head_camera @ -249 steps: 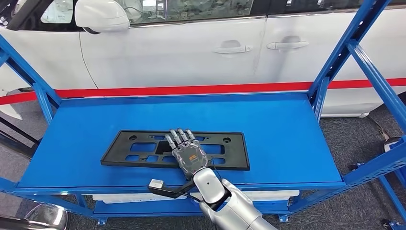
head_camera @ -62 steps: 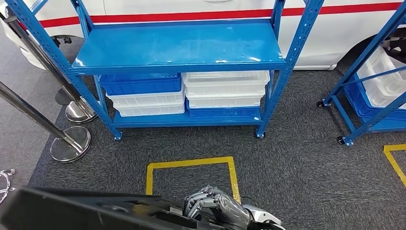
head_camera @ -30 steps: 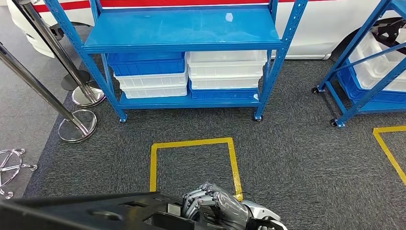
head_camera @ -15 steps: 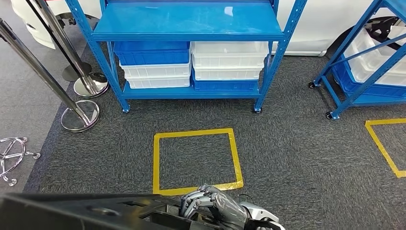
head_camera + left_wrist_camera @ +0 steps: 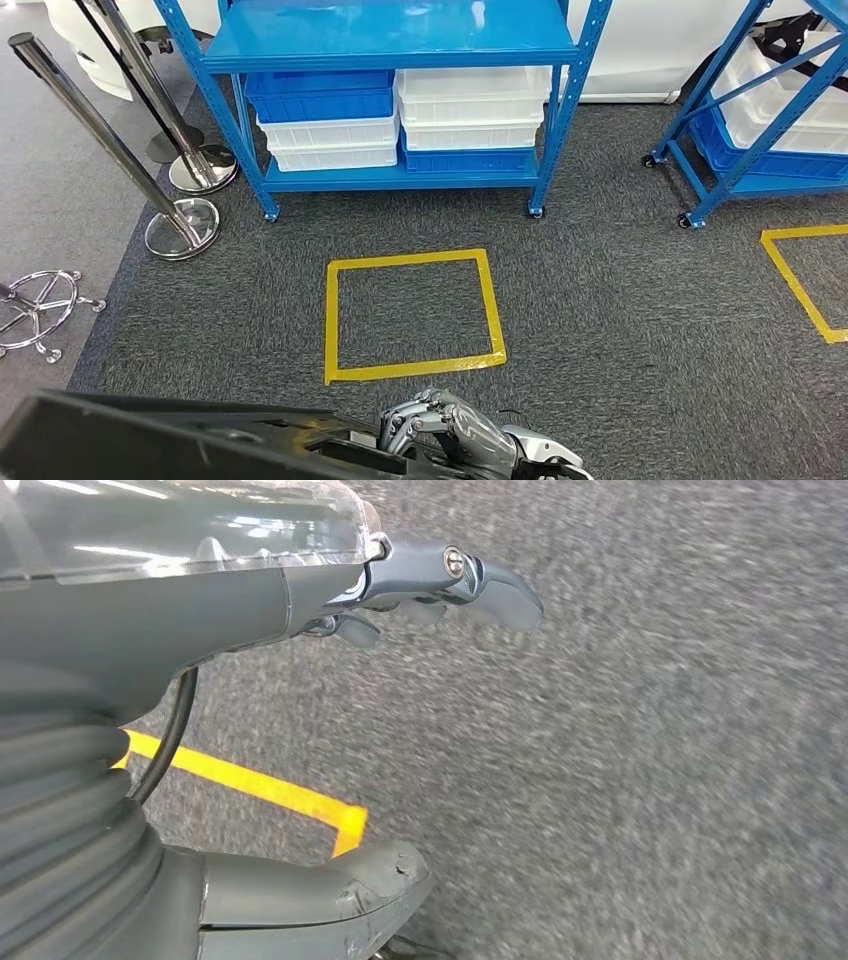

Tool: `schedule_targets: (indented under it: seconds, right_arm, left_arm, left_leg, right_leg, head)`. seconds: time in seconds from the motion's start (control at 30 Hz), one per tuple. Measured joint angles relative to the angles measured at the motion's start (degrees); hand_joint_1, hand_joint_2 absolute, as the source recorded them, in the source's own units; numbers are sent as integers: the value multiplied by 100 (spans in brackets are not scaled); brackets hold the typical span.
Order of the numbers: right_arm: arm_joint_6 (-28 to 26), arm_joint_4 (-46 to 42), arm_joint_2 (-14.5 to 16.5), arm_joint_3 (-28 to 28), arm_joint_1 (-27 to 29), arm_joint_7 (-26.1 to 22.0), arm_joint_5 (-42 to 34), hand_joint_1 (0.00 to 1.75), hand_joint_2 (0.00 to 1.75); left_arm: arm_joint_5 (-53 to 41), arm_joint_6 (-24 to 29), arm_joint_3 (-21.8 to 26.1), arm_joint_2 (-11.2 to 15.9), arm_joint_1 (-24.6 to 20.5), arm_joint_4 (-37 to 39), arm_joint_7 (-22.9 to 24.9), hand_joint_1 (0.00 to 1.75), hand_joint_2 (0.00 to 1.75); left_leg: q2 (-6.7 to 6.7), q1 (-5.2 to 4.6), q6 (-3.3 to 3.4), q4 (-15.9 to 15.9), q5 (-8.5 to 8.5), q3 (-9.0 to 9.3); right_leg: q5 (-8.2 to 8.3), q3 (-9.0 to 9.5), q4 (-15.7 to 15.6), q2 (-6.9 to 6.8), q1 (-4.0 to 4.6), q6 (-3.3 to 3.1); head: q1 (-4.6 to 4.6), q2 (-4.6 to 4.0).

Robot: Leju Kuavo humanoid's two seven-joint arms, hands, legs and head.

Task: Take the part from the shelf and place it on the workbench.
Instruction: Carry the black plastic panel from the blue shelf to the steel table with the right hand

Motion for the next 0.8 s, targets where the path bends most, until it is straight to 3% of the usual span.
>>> schedule_targets:
  seconds: [0.03,0.1,0.13,0.17,0.2,0.23,0.27,0.3,0.37,0.4,0.43,0.47,0.5,0.53,0.6,0.63,0.7,0.73,0.77,0.8]
  right_arm:
    - [0,-2,0,0,3,-3,-2,175,175]
    - [-1,-4,0,0,10,-8,-3,175,175]
    - [-2,-6,0,0,14,-11,-4,175,175]
    - [-2,-5,-1,0,19,-14,-4,175,175]
    - [-2,-4,-3,0,27,-16,-4,175,175]
    - [-3,-3,-7,0,36,-18,-4,175,175]
    - [-4,-1,-9,0,44,-18,-4,175,175]
    - [-4,0,-12,0,49,-18,-4,175,175]
    - [-4,1,-13,0,50,-17,-5,175,175]
    - [-3,2,-13,0,50,-16,-5,175,175]
    - [-3,4,-13,0,50,-14,-5,175,175]
    - [-2,7,-13,0,49,-9,-5,175,175]
    - [-2,9,-13,0,46,-4,-5,175,175]
    - [-2,10,-12,0,37,1,-5,175,175]
    - [-2,10,-8,0,15,9,-6,175,175]
    - [-3,11,-6,0,4,11,-9,175,175]
    - [-3,19,-3,0,-1,13,-14,175,175]
    - [-2,25,-2,0,-2,14,-16,175,175]
    - [-1,32,2,0,-1,15,-16,175,175]
    - [6,39,4,0,-2,15,-16,175,175]
  left_arm:
    - [0,4,0,6,-10,0,-4,0,175]
    - [0,8,0,22,-34,-1,-13,0,175]
    - [1,8,0,27,-40,-2,-16,0,175]
    - [1,8,0,32,-37,-2,-17,0,175]
    - [2,7,0,33,-32,-2,-20,0,175]
    - [1,5,0,33,-30,-2,-22,0,175]
    - [-3,3,0,33,-28,-2,-25,0,175]
    - [-8,1,0,32,-31,-2,-28,0,175]
    - [-20,-1,0,28,-31,-2,-31,0,175]
    - [-22,0,0,26,-30,-2,-30,0,175]
    - [-23,0,0,24,-29,-2,-27,0,175]
    - [-26,2,0,24,-29,-2,-22,0,175]
    - [-27,5,0,23,-29,-2,-13,0,175]
    - [-29,9,0,21,-29,-2,-3,0,175]
    - [-31,18,0,14,-24,-2,11,0,175]
    - [-31,20,0,11,-22,-2,15,0,175]
    - [-31,22,0,8,-13,-2,20,0,175]
    - [-30,22,0,7,-4,-1,24,0,175]
    - [-26,22,0,6,7,-1,24,0,175]
    - [-17,22,0,5,16,0,19,0,175]
  left_leg:
    - [-3,-2,3,-407,-3,331]
    - [-17,-28,60,-1173,-215,849]
    - [-23,-50,101,-1376,-305,950]
    - [-24,-59,151,-1439,-291,943]
    - [-6,-53,195,-1445,-228,893]
    - [12,-44,250,-1458,-154,832]
    - [31,-31,301,-1476,-69,761]
    - [49,-24,340,-1481,15,672]
    - [54,-34,370,-1465,178,471]
    - [57,-38,367,-1450,254,358]
    - [60,-41,358,-1429,325,246]
    - [61,-42,345,-1401,389,134]
    - [61,-42,329,-1370,450,27]
    - [58,-43,308,-1334,507,-62]
    - [48,-55,250,-1282,615,-167]
    - [47,-59,214,-1279,675,-186]
    - [45,-51,136,-1315,788,-211]
    - [43,-41,100,-1295,744,-250]
    - [39,-30,70,-1201,582,-308]
    - [37,-20,45,-998,306,-390]
  right_leg:
    - [44,-105,61,1,0,28]
    - [136,-218,133,-3,2,94]
    - [193,-234,134,-7,1,130]
    - [257,-241,114,-10,0,166]
    - [286,-260,107,-1,-8,199]
    - [208,-301,146,16,-13,232]
    - [14,-360,270,35,-15,260]
    - [-286,-432,509,51,-23,282]
    - [-854,-562,1205,60,-23,315]
    - [-951,-577,1512,60,-25,325]
    - [-900,-528,1682,60,-26,327]
    - [-743,-387,1666,60,-29,322]
    - [-577,-152,1465,60,-30,309]
    - [-524,181,1093,62,-29,285]
    - [-678,798,263,69,-6,229]
    - [-779,959,5,74,9,199]
    - [-742,934,-101,69,22,132]
    - [-673,872,-107,57,17,83]
    - [-595,795,-113,44,12,32]
    - [-511,704,-118,33,5,-8]
  head:
    - [-1,0]
    - [0,-1]
    - [0,-1]
    - [1,-1]
    - [1,0]
    - [1,0]
    - [1,1]
    - [1,1]
    - [1,1]
    - [2,0]
    - [2,1]
    - [2,1]
    - [2,0]
    - [1,0]
    - [1,-1]
    - [0,-1]
    - [1,-1]
    - [0,-1]
    - [1,0]
    - [0,0]
